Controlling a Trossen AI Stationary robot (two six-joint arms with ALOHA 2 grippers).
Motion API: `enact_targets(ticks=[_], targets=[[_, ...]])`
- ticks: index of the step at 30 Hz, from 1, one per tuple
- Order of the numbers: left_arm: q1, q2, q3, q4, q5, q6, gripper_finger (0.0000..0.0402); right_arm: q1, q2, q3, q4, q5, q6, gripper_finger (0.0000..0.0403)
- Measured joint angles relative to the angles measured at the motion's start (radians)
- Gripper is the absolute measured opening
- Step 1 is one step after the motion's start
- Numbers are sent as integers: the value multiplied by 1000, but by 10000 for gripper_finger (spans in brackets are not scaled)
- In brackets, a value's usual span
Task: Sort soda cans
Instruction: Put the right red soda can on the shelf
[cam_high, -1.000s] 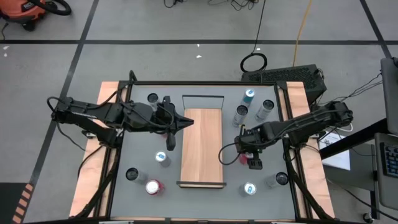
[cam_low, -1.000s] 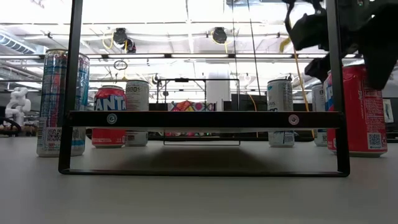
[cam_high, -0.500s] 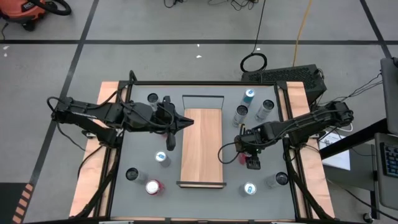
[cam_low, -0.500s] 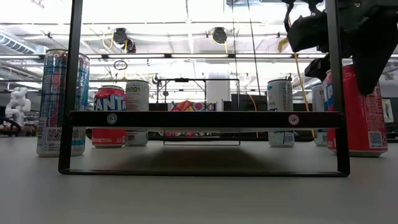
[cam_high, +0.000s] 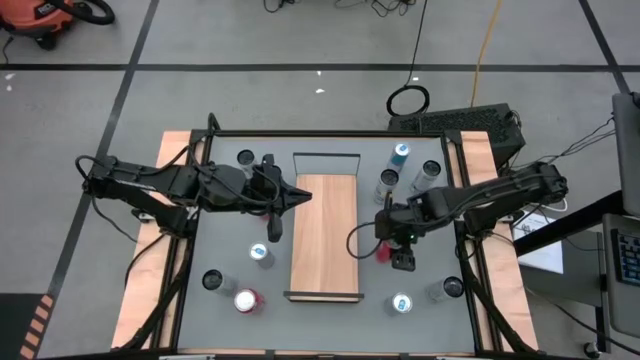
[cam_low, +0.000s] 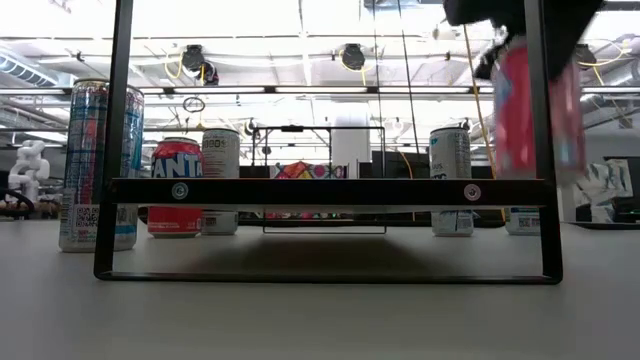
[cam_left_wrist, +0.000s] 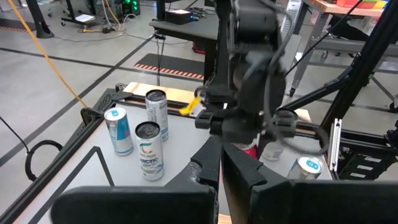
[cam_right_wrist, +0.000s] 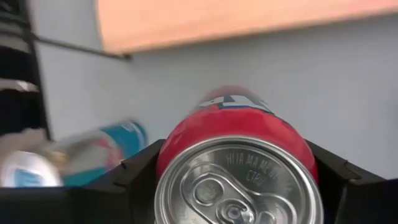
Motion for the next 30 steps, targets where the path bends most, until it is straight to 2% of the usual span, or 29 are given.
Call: enact_targets(ticks=[10,15,20,24,30], targets=[[0,0,0,-2,4,-29,20,-7,-1,230,-16,4,80,258],[-2,0,0,-3,95,-44,20,-7,-1,304,-4,27,105,259],[-21,0,0,-3,100,-46,25,-14,-1,343,73,29,131,259],[-28,0,0,-3,100,-57,69,-14,-1,352,139,55,82,259],[-28,0,0,-3,60,-143,194,-38,-1,353,223,56,-67,259]])
